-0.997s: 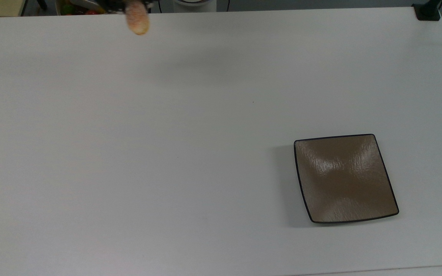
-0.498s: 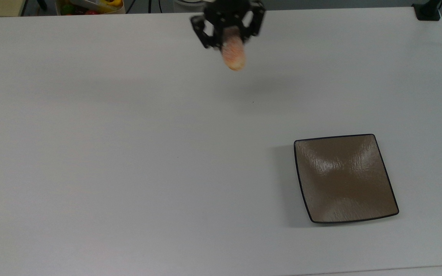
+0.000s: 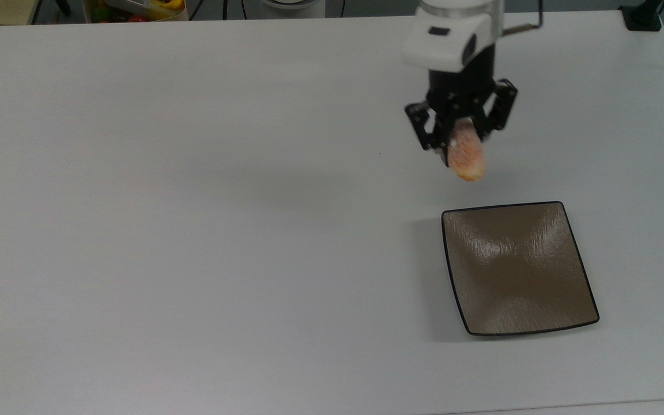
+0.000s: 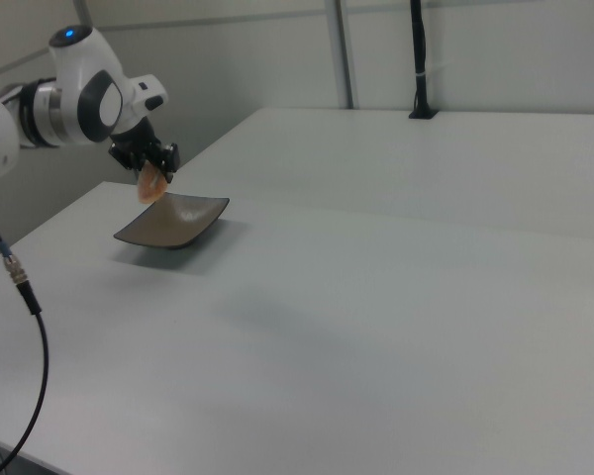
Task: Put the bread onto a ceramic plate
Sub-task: 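Lift the bread roll and carry it toward the square plate, then lower the bread roll onto the plate centre, then open the gripper to release the bread roll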
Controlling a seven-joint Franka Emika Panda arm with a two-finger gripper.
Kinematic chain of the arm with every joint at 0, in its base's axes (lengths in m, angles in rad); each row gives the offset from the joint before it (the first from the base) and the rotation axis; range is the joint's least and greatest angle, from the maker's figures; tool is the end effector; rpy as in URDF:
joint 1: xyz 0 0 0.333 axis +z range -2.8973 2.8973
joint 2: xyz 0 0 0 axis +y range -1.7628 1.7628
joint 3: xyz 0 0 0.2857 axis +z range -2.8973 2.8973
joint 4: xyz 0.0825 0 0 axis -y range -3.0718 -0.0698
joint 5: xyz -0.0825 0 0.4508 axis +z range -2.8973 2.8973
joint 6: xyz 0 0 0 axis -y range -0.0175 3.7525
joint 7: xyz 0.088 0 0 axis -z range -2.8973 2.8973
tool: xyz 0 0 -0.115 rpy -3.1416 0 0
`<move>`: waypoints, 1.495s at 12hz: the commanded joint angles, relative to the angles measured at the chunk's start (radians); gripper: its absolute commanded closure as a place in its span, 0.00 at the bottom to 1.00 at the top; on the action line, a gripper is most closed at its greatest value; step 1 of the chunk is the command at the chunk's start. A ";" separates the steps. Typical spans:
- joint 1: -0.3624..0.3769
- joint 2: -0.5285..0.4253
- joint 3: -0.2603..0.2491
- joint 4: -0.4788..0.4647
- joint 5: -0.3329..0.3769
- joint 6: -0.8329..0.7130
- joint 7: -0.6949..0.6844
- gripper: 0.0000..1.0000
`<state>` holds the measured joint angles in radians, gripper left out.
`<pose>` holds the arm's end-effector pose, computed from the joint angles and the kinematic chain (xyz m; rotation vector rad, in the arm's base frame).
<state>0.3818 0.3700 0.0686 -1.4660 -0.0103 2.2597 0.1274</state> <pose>0.6911 0.3263 0.4629 -2.9098 -0.4664 -0.6028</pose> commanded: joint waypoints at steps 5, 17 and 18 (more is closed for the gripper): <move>0.112 0.360 -0.023 0.197 -0.330 0.363 0.308 0.60; 0.100 0.260 -0.036 0.058 -0.386 0.453 0.318 0.00; 0.094 0.177 -0.036 -0.007 -0.381 0.449 0.318 0.00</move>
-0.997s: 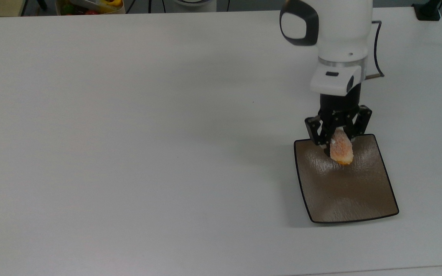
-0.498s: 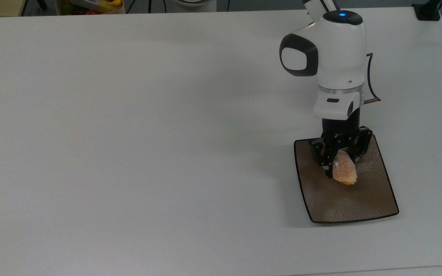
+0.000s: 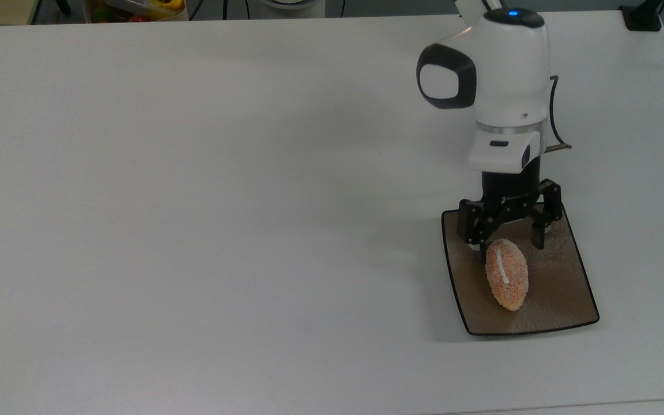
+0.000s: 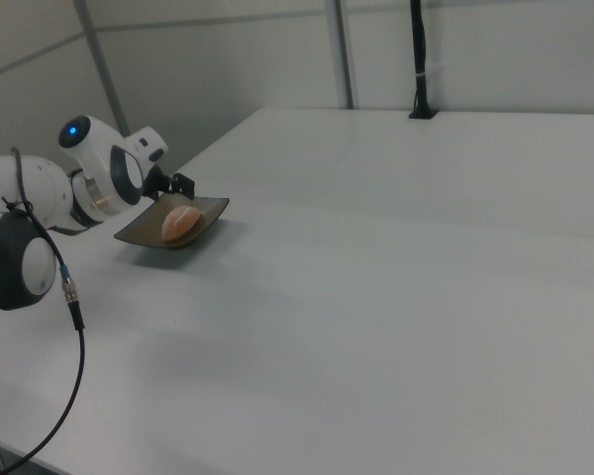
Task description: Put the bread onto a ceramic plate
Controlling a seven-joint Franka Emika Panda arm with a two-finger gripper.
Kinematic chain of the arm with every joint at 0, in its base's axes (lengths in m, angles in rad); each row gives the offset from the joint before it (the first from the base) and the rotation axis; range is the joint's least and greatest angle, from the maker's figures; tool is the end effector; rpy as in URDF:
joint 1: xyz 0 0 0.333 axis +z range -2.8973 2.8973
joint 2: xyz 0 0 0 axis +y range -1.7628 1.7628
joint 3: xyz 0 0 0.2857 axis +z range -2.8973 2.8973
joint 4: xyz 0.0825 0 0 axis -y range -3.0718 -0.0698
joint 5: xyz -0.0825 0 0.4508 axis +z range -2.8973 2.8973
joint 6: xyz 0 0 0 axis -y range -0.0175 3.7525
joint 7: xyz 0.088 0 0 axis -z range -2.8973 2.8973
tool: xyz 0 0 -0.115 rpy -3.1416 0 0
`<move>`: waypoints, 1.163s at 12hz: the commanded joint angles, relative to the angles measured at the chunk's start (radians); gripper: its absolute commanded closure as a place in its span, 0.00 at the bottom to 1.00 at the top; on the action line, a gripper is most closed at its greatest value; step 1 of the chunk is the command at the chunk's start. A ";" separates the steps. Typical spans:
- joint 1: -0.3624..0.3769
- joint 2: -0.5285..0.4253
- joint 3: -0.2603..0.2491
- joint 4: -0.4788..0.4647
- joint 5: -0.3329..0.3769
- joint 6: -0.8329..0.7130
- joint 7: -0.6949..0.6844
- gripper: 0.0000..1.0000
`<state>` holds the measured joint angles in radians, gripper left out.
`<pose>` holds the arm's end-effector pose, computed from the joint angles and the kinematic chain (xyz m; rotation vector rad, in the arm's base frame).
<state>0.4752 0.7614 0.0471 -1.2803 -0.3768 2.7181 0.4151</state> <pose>0.7233 0.4185 0.3161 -2.8160 -0.5310 -1.0538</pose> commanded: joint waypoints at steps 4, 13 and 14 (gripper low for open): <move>-0.047 -0.486 -0.007 -0.274 0.071 -0.356 0.033 0.00; -0.314 -0.856 -0.004 -0.280 0.389 -1.167 0.013 0.00; -0.347 -0.858 -0.001 -0.293 0.404 -1.175 -0.036 0.00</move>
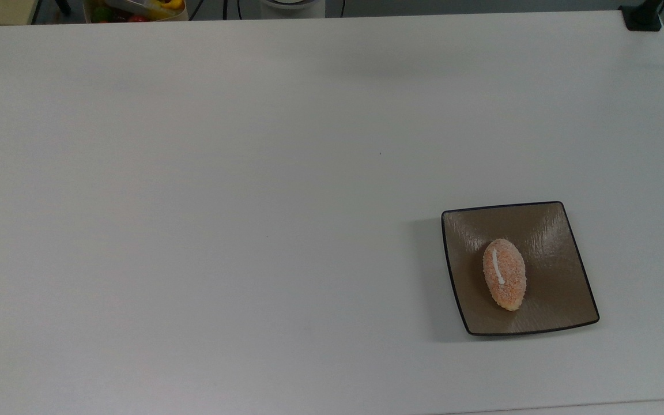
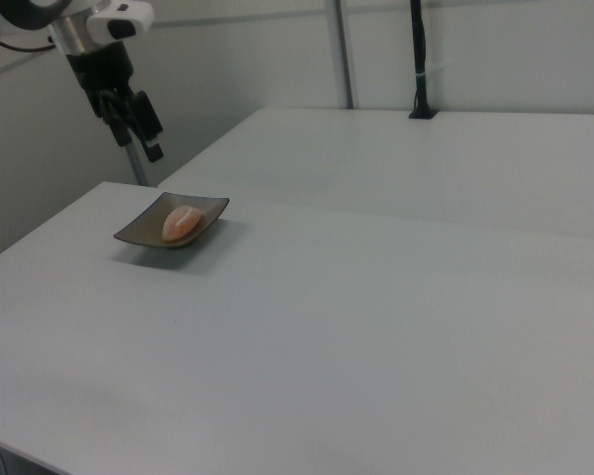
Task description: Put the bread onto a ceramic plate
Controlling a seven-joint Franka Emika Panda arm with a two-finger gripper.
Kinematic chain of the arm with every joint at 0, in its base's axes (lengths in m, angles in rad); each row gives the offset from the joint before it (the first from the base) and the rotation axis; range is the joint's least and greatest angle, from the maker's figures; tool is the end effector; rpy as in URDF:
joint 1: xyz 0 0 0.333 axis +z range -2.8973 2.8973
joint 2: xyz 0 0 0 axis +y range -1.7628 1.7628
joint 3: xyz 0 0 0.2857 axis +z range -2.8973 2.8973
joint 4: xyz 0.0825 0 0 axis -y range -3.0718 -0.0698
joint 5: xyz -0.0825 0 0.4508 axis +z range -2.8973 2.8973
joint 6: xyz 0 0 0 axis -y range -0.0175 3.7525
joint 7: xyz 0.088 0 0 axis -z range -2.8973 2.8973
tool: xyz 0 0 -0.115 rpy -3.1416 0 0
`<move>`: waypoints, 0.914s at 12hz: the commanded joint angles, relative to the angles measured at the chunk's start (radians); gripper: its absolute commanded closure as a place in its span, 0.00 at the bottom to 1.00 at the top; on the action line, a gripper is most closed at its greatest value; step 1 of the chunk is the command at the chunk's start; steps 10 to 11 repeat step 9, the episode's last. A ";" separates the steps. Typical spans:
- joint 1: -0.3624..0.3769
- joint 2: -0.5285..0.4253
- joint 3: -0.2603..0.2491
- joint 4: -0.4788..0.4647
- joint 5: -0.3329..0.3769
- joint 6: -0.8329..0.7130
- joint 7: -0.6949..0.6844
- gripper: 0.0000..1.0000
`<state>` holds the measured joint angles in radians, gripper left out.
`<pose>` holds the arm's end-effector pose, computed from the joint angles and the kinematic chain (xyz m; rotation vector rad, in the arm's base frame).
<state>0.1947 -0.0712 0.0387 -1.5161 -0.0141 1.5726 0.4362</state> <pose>0.5847 0.1382 0.6594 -3.0933 0.3160 -0.1963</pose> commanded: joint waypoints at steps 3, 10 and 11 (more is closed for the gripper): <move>-0.156 -0.021 0.044 -0.108 0.074 0.012 -0.395 0.00; -0.179 -0.015 0.046 -0.154 0.071 0.145 -0.510 0.00; -0.179 -0.015 0.046 -0.154 0.071 0.145 -0.510 0.00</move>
